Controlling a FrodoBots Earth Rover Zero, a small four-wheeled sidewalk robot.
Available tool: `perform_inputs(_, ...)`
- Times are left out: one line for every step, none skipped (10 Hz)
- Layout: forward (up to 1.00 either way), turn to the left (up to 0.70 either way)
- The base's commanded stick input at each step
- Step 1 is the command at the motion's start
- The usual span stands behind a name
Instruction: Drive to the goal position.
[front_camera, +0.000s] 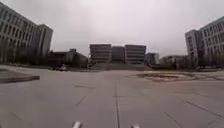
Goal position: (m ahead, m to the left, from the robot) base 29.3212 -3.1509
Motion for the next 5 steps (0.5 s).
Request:
perform_inputs(0.70, 0.00)
perform_inputs(0.70, 0.00)
perform_inputs(0.70, 0.00)
perform_inputs(0.70, 0.00)
perform_inputs(0.70, 0.00)
